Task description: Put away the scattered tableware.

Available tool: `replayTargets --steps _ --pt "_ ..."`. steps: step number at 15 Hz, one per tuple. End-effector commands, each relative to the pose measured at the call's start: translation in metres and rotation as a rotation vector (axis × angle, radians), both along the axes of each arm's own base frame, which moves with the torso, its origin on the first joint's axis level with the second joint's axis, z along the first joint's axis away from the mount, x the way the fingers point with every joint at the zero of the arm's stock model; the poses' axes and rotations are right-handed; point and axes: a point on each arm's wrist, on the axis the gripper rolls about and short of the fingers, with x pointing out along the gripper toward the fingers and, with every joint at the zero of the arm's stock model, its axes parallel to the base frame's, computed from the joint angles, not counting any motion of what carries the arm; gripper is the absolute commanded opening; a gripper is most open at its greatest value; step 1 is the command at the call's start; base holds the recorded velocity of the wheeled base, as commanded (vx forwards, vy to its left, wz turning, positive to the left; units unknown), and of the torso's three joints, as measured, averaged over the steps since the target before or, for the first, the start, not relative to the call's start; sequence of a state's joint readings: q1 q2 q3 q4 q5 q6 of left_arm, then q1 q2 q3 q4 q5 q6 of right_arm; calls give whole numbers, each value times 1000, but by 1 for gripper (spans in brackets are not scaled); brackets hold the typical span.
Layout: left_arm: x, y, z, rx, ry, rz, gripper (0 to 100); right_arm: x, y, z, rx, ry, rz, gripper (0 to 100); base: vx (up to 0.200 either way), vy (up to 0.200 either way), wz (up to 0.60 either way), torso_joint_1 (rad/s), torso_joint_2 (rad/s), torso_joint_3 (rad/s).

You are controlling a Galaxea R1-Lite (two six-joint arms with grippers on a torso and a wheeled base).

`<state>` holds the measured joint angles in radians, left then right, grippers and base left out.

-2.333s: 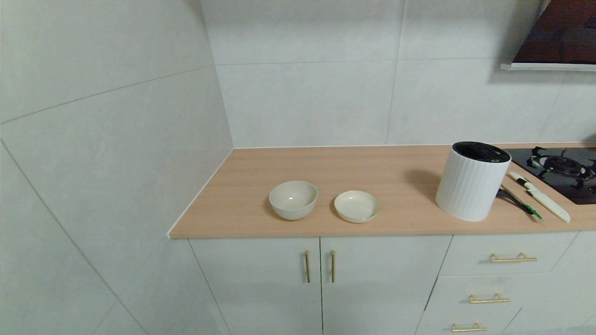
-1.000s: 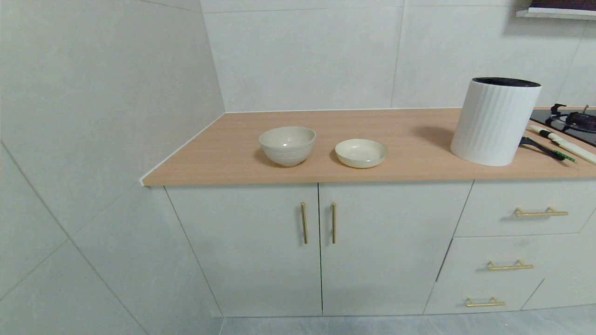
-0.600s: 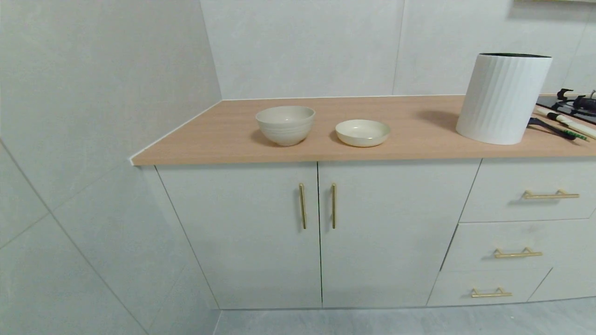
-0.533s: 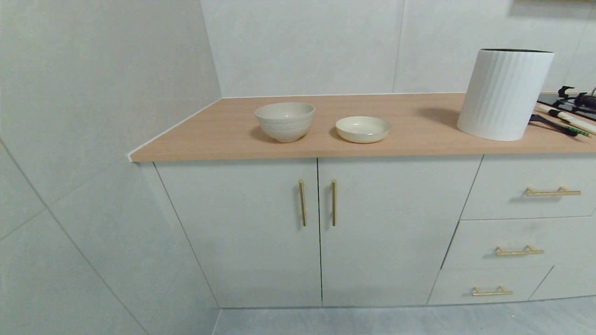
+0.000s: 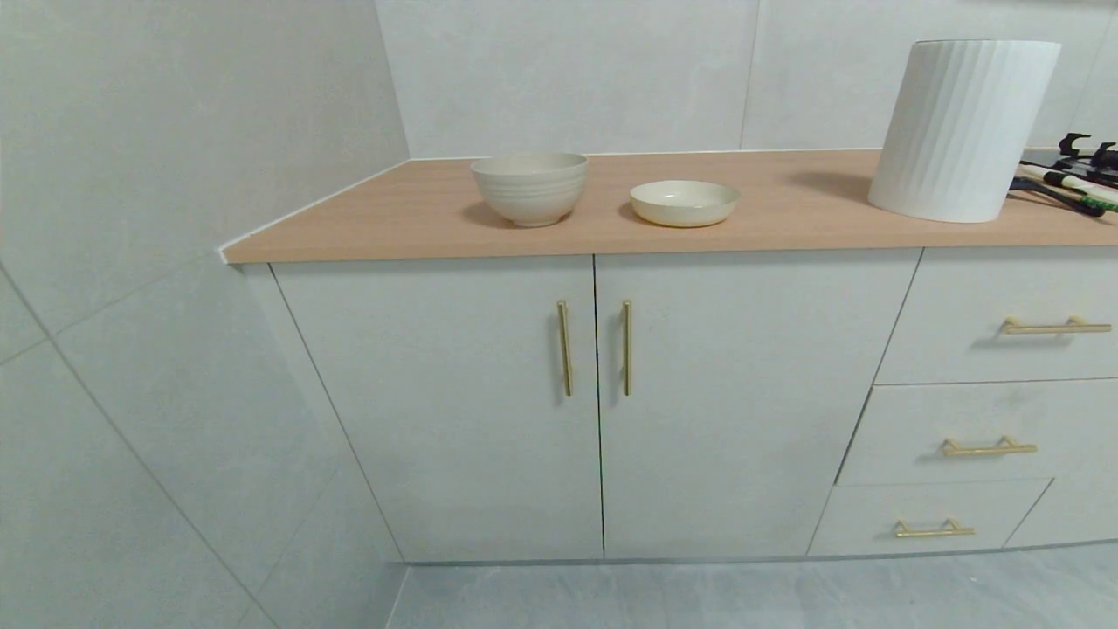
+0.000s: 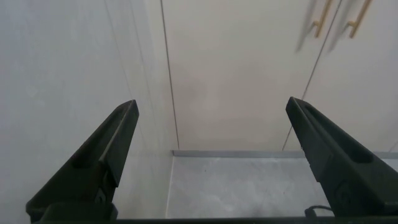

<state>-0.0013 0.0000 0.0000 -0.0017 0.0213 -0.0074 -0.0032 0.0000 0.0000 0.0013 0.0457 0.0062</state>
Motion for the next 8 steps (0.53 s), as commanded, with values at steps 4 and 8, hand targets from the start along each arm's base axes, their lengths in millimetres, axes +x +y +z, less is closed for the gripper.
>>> replayTargets --steps 4,8 --pt "0 0 0 0 2 0 100 0 0 0 -2 2 0 100 0 0 0 0 0 0" --pt "0 0 0 0 0 0 100 0 0 0 -2 2 0 100 0 0 0 0 0 0"
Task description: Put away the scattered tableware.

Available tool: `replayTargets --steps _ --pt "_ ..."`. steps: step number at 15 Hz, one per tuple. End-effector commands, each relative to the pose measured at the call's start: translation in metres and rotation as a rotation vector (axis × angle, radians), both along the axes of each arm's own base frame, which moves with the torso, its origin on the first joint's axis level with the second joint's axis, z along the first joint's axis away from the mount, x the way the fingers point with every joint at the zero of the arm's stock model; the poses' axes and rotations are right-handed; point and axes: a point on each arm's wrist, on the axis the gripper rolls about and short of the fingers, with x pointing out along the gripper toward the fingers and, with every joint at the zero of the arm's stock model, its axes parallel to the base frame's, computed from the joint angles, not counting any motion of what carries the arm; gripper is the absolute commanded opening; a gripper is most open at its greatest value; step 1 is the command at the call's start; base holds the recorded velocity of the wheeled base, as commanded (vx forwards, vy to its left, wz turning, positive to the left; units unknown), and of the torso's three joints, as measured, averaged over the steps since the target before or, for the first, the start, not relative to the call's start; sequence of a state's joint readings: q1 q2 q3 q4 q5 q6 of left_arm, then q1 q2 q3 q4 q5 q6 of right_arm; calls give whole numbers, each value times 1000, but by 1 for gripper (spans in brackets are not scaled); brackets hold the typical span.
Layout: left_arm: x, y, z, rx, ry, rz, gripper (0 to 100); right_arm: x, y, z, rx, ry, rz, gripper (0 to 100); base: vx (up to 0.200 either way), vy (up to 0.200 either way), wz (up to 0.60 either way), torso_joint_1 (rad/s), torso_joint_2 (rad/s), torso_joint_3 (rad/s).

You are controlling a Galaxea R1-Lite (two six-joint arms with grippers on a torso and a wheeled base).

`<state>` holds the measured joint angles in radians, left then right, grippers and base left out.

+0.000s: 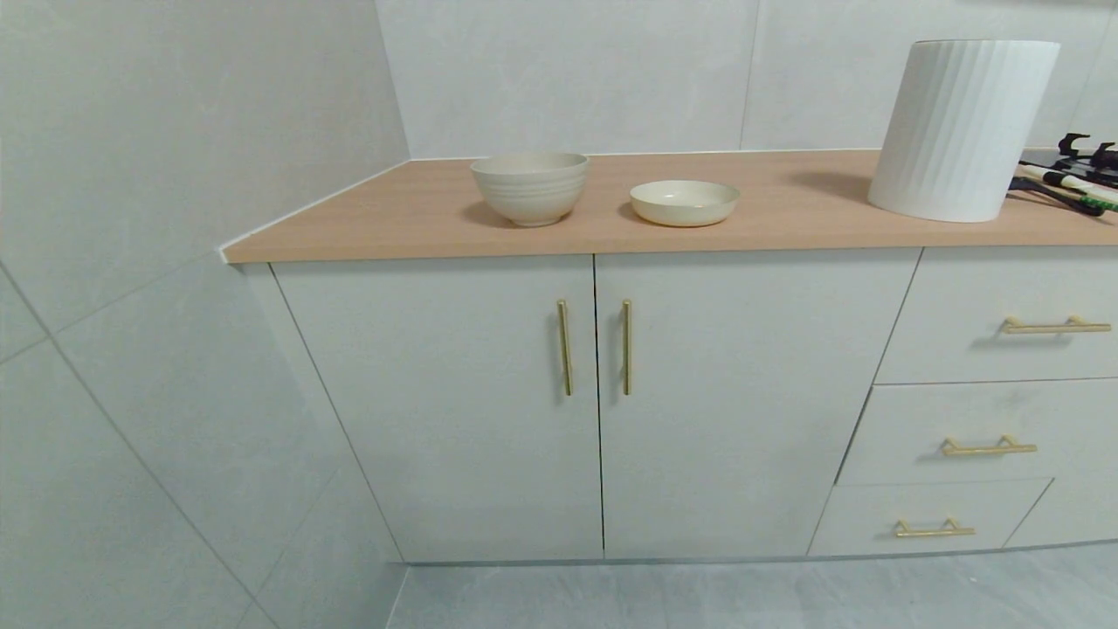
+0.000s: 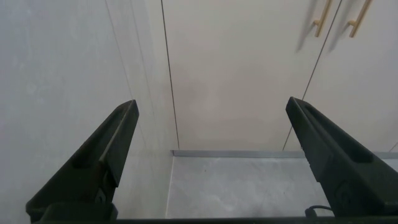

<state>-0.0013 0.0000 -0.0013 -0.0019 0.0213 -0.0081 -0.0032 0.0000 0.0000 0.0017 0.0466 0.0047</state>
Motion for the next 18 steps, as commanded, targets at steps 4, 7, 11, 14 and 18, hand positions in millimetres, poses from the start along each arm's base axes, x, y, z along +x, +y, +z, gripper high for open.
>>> replayTargets --steps 4,7,11,14,18 --pt "0 0 0 0 3 1 100 0 0 0 -12 -1 4 100 0 0 0 0 0 0" --pt "0 0 0 0 3 0 100 -10 2 54 75 -107 143 100 0 0 0 0 0 0" --pt "0 0 0 0 3 0 100 34 9 78 104 209 443 100 0 0 0 0 0 0" --pt "0 0 0 0 3 0 100 74 18 99 103 322 585 100 0 0 0 0 0 0" --pt "0 0 0 0 2 1 100 131 37 109 100 448 637 100 0 0 0 0 0 0"
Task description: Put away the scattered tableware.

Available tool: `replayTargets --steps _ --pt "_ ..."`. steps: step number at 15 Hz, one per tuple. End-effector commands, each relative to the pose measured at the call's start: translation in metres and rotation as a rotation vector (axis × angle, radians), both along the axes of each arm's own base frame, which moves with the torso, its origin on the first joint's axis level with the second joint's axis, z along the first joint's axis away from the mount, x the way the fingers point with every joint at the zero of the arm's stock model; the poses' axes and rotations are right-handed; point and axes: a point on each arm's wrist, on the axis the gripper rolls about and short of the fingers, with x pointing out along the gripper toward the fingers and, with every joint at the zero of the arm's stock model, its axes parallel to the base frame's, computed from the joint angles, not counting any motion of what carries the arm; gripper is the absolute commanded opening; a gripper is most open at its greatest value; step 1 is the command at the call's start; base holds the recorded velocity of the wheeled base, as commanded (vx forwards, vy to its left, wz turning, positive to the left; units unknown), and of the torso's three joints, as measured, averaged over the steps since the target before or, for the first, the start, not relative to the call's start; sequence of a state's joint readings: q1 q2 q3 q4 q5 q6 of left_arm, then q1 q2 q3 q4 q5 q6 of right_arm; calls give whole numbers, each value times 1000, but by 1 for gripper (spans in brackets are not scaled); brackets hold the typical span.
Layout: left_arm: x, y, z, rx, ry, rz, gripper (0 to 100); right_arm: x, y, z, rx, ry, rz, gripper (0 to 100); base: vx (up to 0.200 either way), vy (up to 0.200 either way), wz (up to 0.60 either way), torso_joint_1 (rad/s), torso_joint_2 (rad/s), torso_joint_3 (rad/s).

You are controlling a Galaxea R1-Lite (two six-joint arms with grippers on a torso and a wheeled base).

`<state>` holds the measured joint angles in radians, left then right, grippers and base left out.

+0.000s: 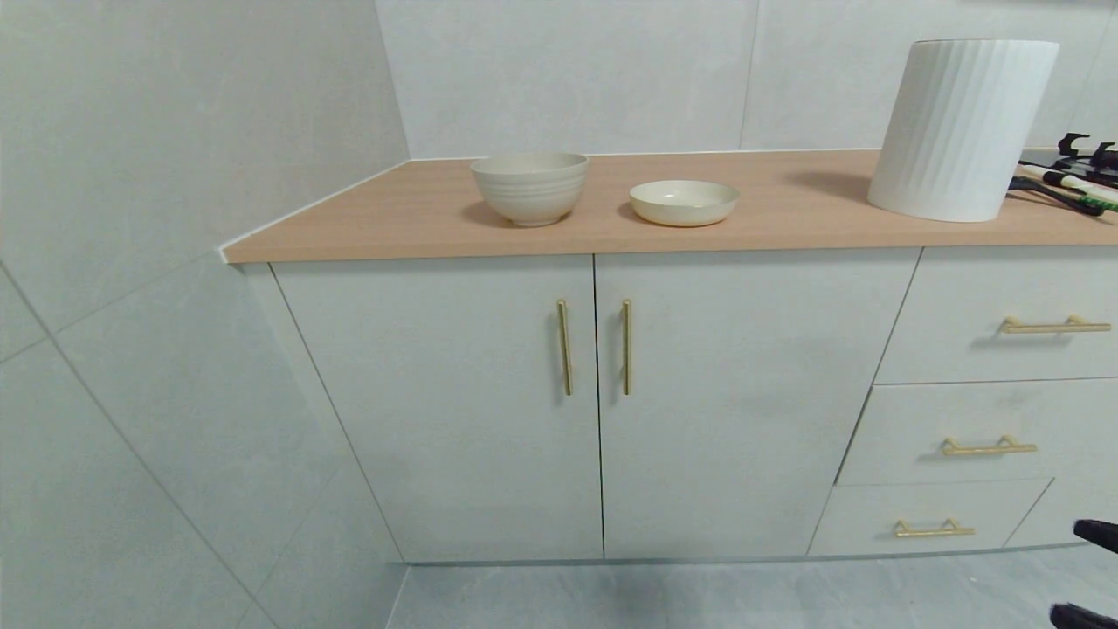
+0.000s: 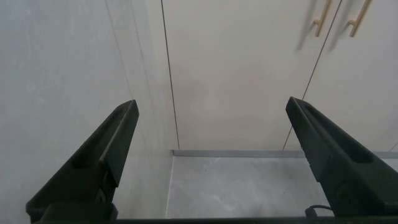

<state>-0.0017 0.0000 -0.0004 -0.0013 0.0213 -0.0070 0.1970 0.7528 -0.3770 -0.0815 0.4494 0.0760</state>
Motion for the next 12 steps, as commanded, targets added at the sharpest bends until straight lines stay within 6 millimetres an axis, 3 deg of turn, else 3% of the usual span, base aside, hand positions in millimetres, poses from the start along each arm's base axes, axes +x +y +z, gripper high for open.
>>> replayTargets --steps 1,3,6,8,9,12 --pt "0 0 0 -1 2 0 100 72 26 8 -24 119 84 100 0 0 0 0 0 0" --pt "0 0 0 -1 2 0 100 109 46 15 3 126 122 100 0 0 0 0 0 0" --pt "0 0 0 -1 0 2 100 147 75 24 10 133 181 100 0 0 0 0 0 0" --pt "0 0 0 -1 0 2 100 164 85 26 9 135 192 100 0 0 0 0 0 0" --pt "0 0 0 -1 2 0 100 184 102 25 7 140 219 100 0 0 0 0 0 0" --pt "0 0 0 -1 2 2 100 217 136 18 -2 150 269 100 0 0 0 0 0 0"
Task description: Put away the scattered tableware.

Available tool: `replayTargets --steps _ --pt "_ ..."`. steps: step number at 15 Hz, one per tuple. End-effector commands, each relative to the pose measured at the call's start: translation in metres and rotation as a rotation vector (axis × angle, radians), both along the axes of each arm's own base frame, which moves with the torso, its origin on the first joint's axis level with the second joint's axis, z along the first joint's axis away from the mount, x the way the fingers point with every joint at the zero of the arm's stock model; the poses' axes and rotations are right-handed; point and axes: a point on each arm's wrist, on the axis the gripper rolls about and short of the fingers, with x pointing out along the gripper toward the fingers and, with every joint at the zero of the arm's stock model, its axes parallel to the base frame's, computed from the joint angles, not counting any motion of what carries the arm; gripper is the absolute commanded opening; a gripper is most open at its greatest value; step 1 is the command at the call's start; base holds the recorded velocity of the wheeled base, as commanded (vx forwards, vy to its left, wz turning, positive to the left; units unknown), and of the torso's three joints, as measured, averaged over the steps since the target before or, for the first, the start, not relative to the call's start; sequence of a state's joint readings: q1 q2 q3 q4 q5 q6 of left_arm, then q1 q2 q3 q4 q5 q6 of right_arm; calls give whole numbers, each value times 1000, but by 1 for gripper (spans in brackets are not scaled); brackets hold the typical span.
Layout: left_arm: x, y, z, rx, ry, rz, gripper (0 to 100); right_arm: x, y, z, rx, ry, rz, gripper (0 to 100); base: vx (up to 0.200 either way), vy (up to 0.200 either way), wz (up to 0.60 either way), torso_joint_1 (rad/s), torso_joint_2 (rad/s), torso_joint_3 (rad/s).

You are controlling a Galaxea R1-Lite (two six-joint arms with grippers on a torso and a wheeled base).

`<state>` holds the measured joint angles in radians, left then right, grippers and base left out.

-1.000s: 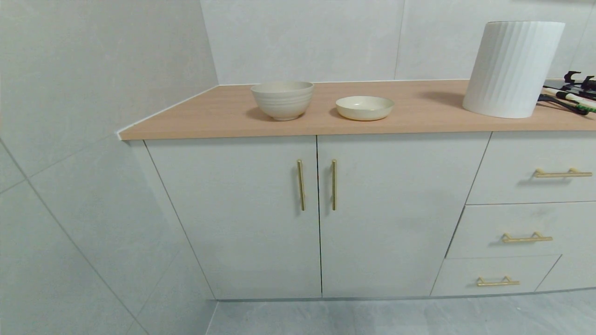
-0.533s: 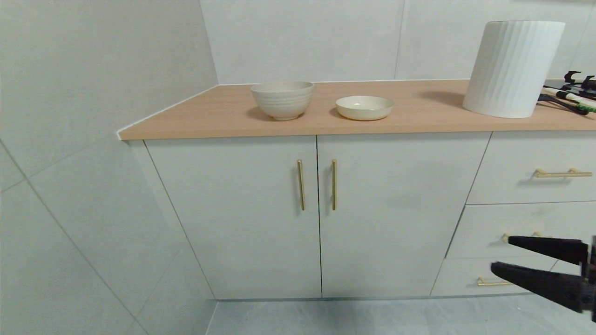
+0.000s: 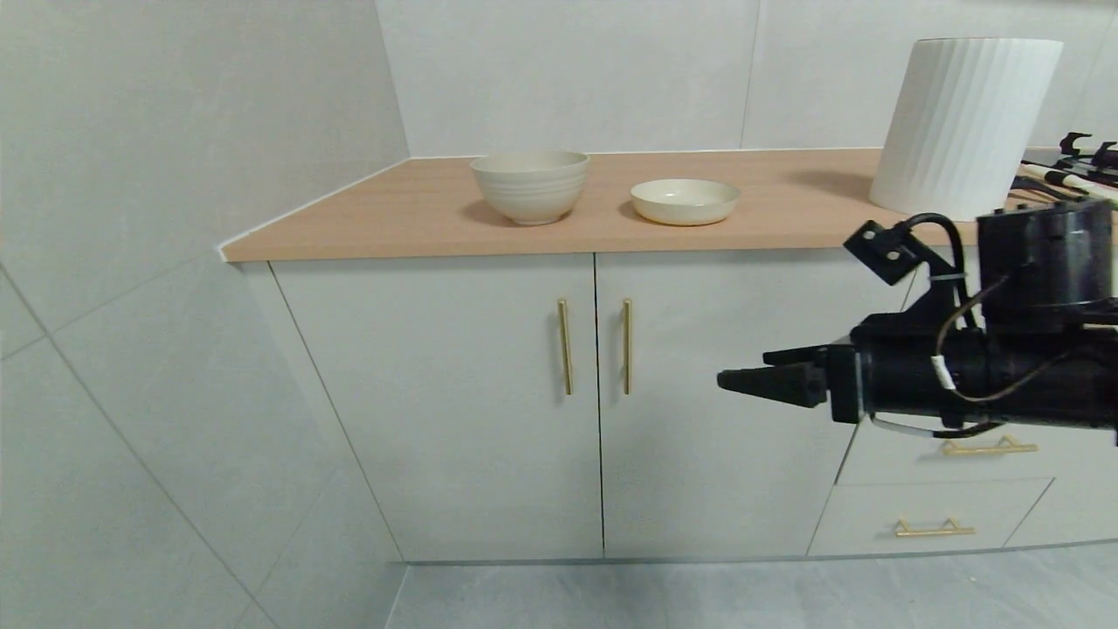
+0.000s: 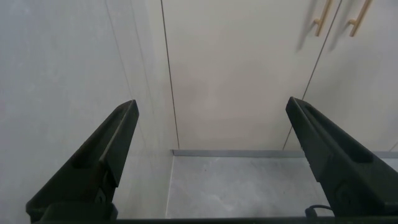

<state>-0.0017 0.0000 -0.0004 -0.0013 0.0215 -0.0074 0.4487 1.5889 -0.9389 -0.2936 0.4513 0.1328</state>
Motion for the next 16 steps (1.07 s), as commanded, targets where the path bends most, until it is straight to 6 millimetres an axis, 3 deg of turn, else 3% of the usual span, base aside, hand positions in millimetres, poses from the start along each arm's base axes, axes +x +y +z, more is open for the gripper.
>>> replayTargets --steps 1,3,6,9,16 --pt "0 0 0 0 2 0 100 39 35 -20 -25 49 42 100 0 0 0 0 0 0" --pt "0 0 0 0 0 2 100 55 45 -26 -25 57 43 100 0 0 0 0 0 0" --pt "0 0 0 0 2 0 100 64 59 -31 21 108 39 100 0 0 0 0 0 0" --pt "0 0 0 0 2 0 100 78 83 -60 37 129 44 100 0 0 0 0 0 0" --pt "0 0 0 0 2 0 100 107 95 -82 158 41 -87 100 0 0 0 0 0 0"
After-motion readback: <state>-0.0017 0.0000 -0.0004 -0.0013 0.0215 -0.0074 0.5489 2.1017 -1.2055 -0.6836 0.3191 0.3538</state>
